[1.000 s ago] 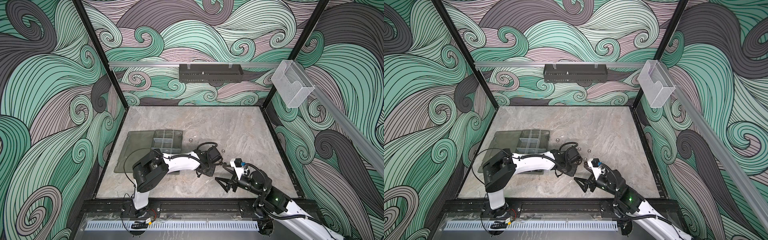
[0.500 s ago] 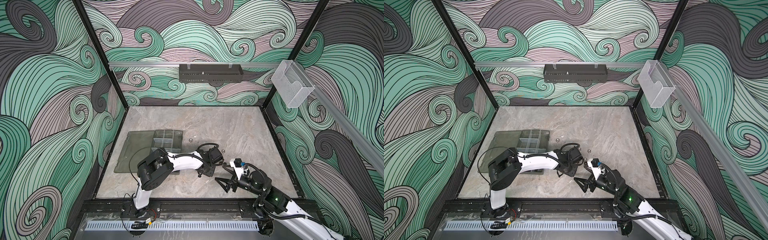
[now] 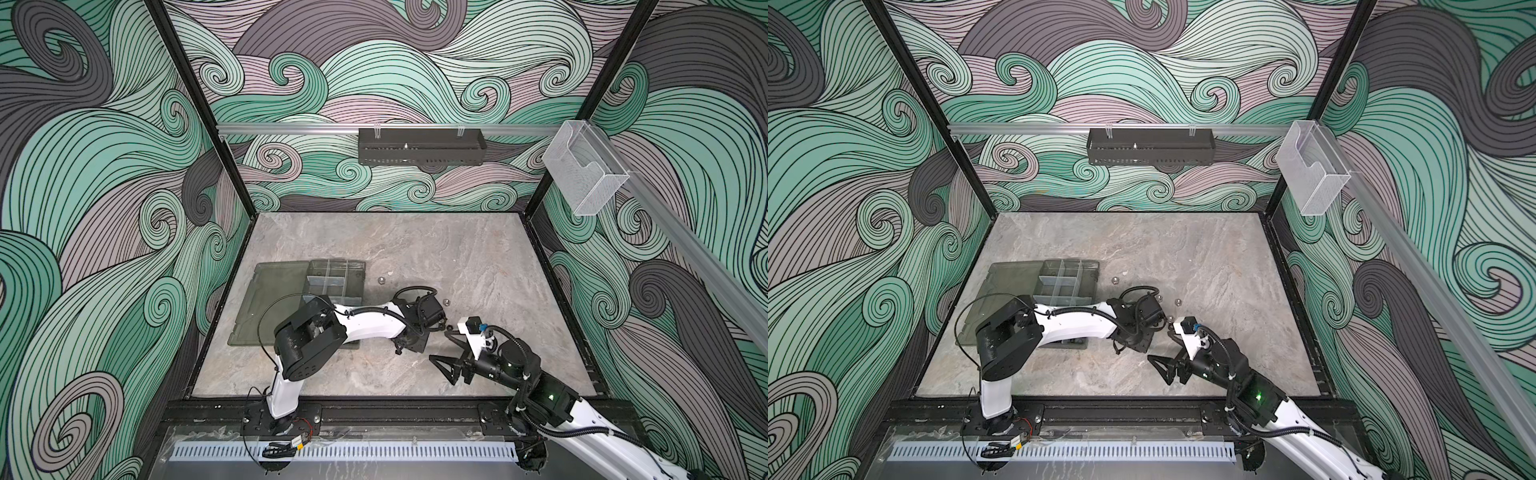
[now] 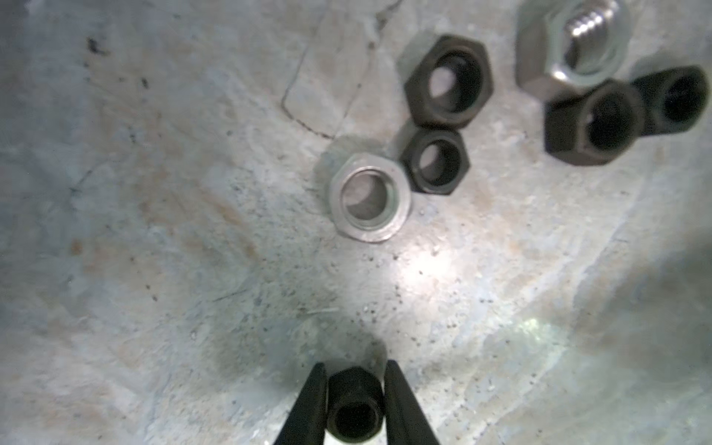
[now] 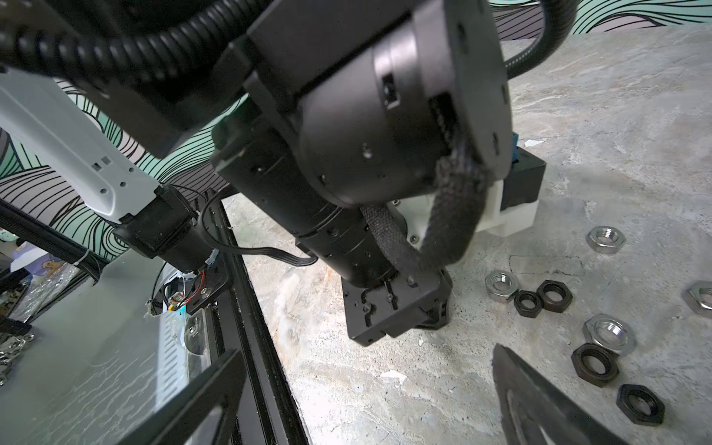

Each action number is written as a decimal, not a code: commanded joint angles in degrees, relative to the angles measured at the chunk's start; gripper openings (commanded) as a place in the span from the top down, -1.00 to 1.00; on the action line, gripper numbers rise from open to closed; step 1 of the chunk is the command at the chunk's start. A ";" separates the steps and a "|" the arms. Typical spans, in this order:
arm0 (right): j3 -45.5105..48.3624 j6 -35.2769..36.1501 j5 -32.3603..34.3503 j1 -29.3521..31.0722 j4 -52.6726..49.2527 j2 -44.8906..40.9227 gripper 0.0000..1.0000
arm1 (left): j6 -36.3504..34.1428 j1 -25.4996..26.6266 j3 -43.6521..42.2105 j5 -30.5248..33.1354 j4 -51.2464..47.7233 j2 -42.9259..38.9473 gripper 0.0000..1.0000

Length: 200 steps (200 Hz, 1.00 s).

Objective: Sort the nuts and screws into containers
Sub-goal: 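Close the left gripper on the black hex nut and lift it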

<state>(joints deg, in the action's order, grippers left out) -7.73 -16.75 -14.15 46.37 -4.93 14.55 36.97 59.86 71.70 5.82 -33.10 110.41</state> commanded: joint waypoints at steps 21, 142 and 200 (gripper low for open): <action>0.61 0.24 -0.43 -0.18 2.07 1.03 -0.99 | 0.30 -3.86 -2.87 2.47 -3.46 -2.81 0.52; 0.82 0.67 -0.42 -0.23 4.13 3.43 -0.99 | -0.58 -6.55 -3.28 2.79 -4.61 -10.23 0.55; 0.09 3.16 -0.62 -0.23 9.07 11.25 -0.99 | -2.15 -9.77 -4.68 0.94 -4.25 -14.90 0.55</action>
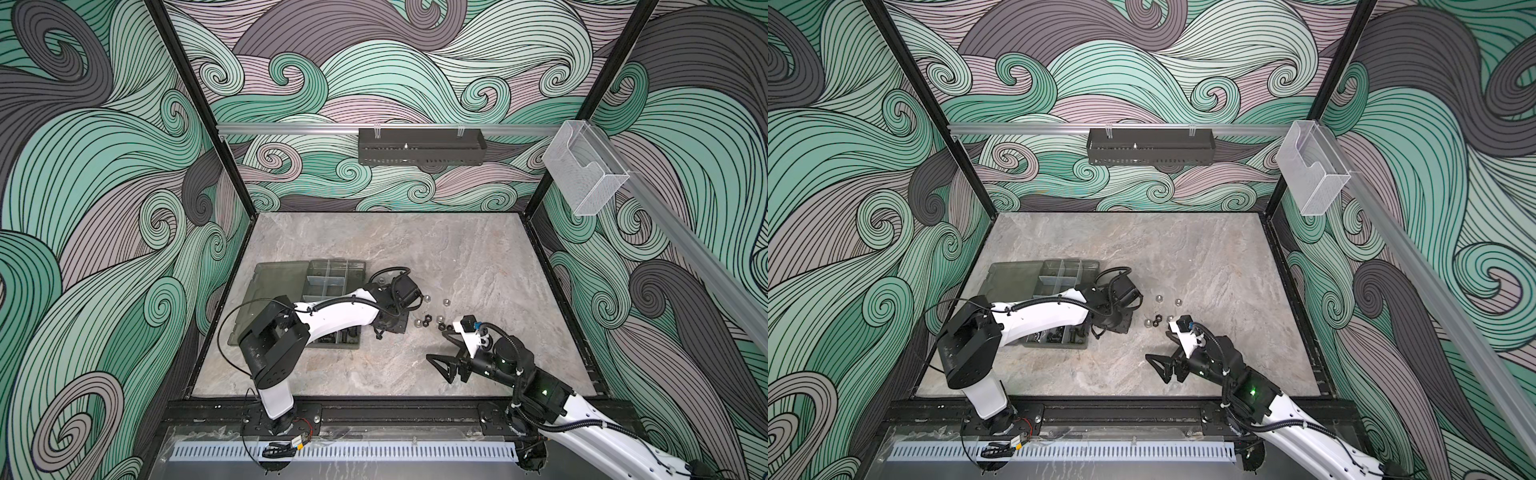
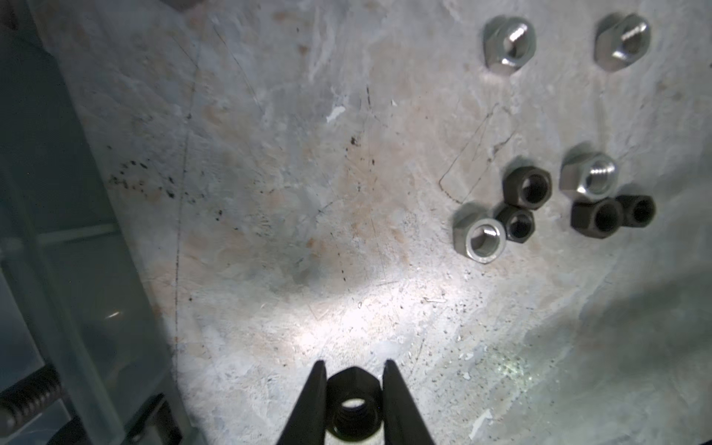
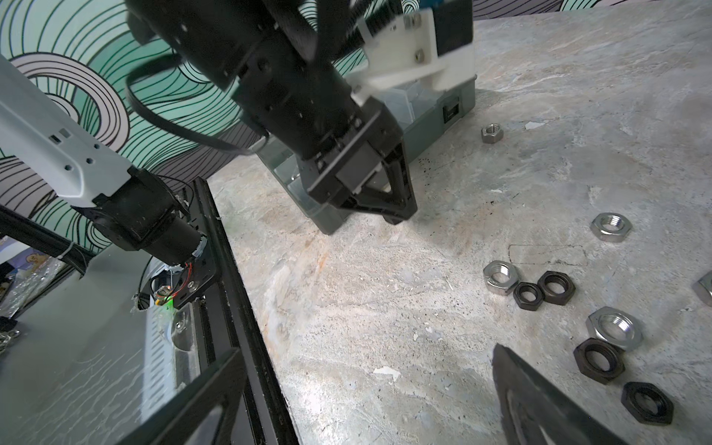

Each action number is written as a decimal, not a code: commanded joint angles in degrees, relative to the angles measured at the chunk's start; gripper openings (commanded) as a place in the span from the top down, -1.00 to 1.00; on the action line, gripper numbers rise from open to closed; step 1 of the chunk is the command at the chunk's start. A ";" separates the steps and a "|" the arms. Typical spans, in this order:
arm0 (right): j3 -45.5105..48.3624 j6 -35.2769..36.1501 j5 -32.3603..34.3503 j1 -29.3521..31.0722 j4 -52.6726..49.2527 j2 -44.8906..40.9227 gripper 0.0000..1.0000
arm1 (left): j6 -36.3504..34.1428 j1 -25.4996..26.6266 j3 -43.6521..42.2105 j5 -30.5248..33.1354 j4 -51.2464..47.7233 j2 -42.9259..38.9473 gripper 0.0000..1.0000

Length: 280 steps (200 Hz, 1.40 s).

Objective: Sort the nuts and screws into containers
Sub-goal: 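Close the left gripper on the black hex nut and lift it, then lower the black hex nut into the box compartment and open the left gripper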

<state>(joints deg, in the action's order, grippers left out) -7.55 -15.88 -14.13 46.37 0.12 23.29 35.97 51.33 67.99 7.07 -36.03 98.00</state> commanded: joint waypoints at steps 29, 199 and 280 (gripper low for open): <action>-1.58 2.70 2.87 -0.23 7.94 7.41 -0.99 | -1.42 -3.23 -2.10 0.01 -2.67 -5.70 0.56; -20.37 19.83 -8.87 2.96 31.25 51.68 -0.99 | -10.30 -26.57 -12.12 2.32 -9.12 -22.24 0.55; -19.96 21.35 -6.74 4.17 35.49 55.40 -0.99 | -9.89 -29.27 -7.55 2.08 -7.76 -10.63 0.56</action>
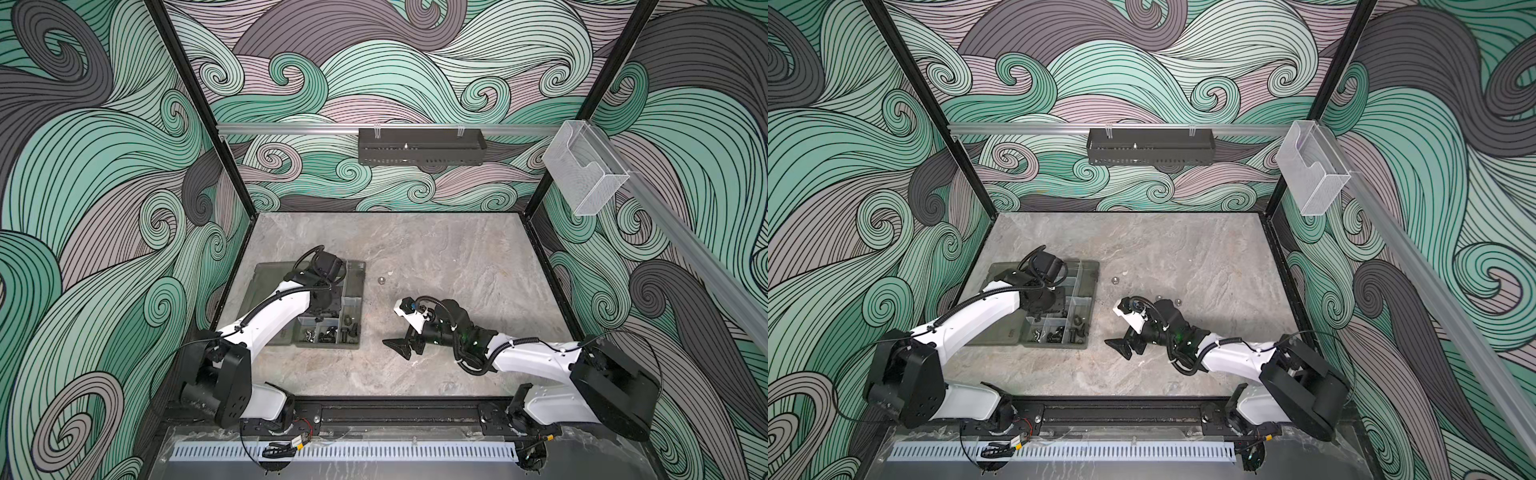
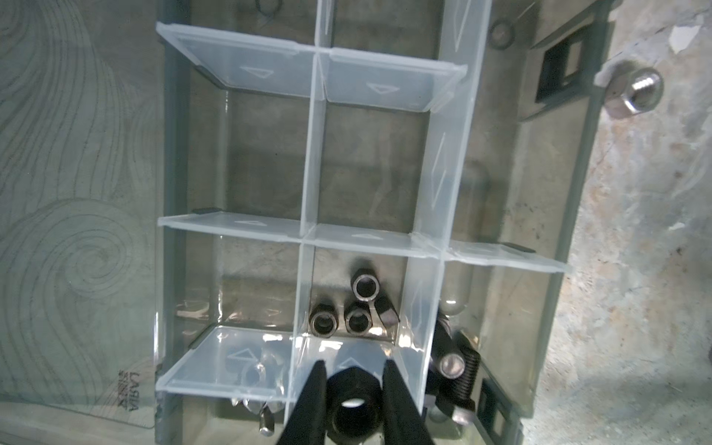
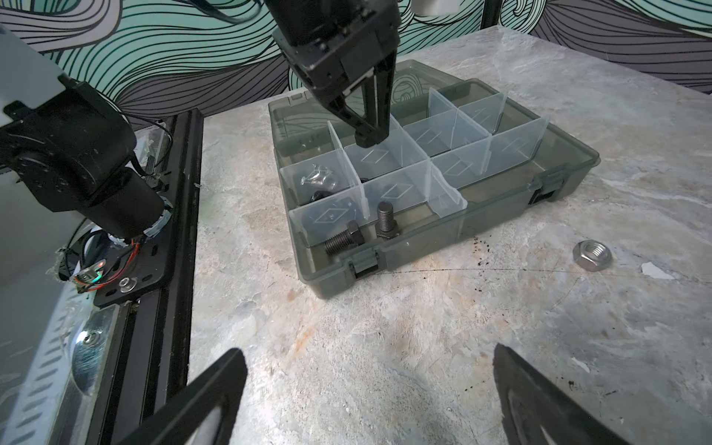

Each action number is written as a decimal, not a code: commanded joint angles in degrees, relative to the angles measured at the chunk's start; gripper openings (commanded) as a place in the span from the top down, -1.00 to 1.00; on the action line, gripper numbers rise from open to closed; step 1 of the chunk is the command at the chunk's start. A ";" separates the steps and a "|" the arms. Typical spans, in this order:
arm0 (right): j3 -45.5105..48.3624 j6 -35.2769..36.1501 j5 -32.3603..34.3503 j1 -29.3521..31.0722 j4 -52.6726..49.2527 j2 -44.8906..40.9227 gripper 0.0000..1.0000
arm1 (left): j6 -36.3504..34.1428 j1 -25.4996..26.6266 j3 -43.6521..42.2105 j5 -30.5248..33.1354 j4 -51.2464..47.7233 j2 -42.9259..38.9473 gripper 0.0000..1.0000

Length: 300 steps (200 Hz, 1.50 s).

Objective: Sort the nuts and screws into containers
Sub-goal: 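Lower the black hex nut into the box compartment and open the left gripper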

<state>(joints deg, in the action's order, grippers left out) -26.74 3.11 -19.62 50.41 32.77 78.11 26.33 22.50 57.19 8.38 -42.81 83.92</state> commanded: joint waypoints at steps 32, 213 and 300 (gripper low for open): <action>0.29 2.28 -2.58 0.12 4.32 -1.17 -0.99 | 0.57 -0.43 2.05 1.49 -0.32 4.86 0.56; -1.59 2.56 -3.54 0.04 -0.06 -0.14 -0.99 | -0.52 -0.32 2.37 3.98 -1.04 5.69 0.41; 3.31 -0.89 -2.93 -3.16 3.72 -1.13 -0.99 | -0.71 2.43 2.40 -7.42 -2.56 -9.74 0.40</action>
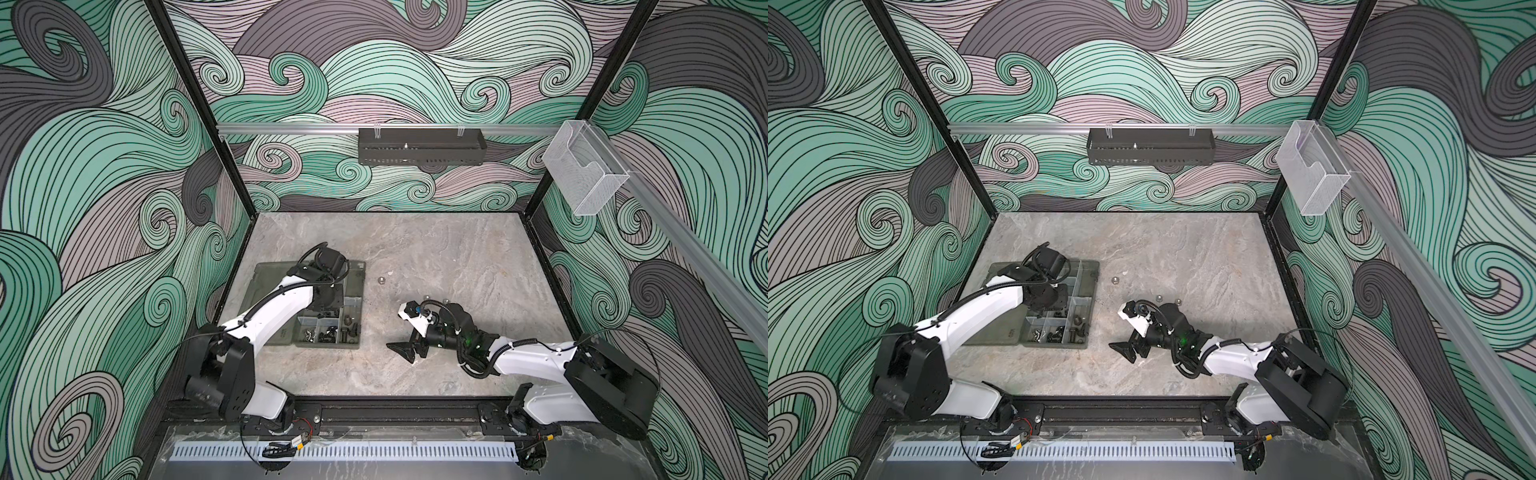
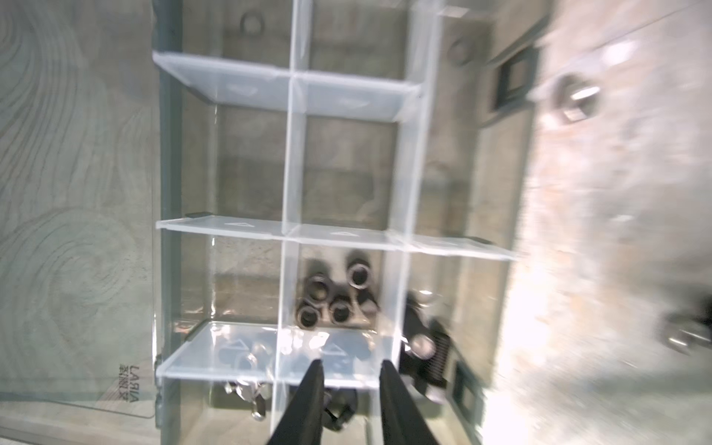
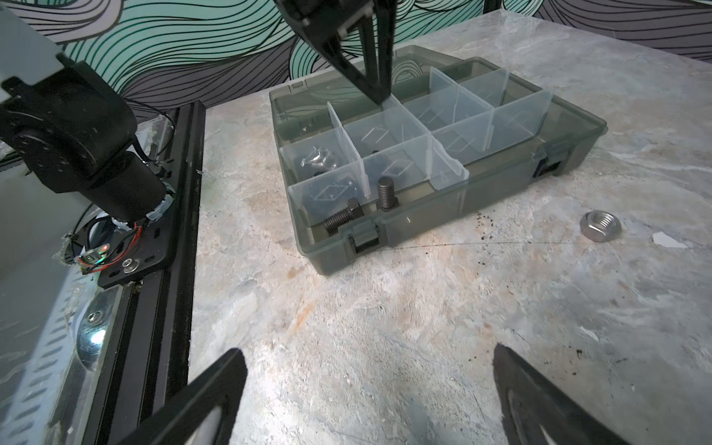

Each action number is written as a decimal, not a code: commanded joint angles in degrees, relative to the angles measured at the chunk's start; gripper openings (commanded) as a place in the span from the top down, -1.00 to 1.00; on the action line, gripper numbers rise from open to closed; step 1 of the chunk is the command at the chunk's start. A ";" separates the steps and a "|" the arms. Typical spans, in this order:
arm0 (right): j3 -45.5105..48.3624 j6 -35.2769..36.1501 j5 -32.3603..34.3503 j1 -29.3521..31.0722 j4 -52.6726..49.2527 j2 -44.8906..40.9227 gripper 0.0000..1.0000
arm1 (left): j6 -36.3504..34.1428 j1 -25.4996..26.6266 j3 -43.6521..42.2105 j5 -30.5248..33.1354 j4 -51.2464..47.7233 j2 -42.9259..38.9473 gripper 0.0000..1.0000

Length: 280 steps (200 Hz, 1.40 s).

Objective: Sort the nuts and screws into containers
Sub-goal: 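Lower the black hex nut into the box compartment and open the left gripper, then move the open left gripper back over the nut pile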

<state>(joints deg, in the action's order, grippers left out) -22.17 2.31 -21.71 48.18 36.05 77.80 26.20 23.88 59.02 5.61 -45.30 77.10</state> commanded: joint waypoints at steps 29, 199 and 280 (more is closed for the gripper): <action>-1.14 -0.93 -0.57 -1.59 -2.50 -2.89 -0.99 | -0.42 3.54 1.27 -5.25 0.65 -3.53 0.39; 17.61 -20.17 9.31 -9.22 -28.46 -58.19 -0.99 | 7.69 29.35 11.11 -11.58 18.96 24.46 0.36; 16.64 -19.72 7.77 -10.53 -25.19 -51.76 -0.99 | 8.08 31.88 17.49 -11.00 18.75 31.85 0.36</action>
<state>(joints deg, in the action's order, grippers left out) -5.30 -16.99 -12.88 38.15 8.75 23.77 33.67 54.81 73.43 -4.62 -26.63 107.55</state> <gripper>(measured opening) 0.995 0.321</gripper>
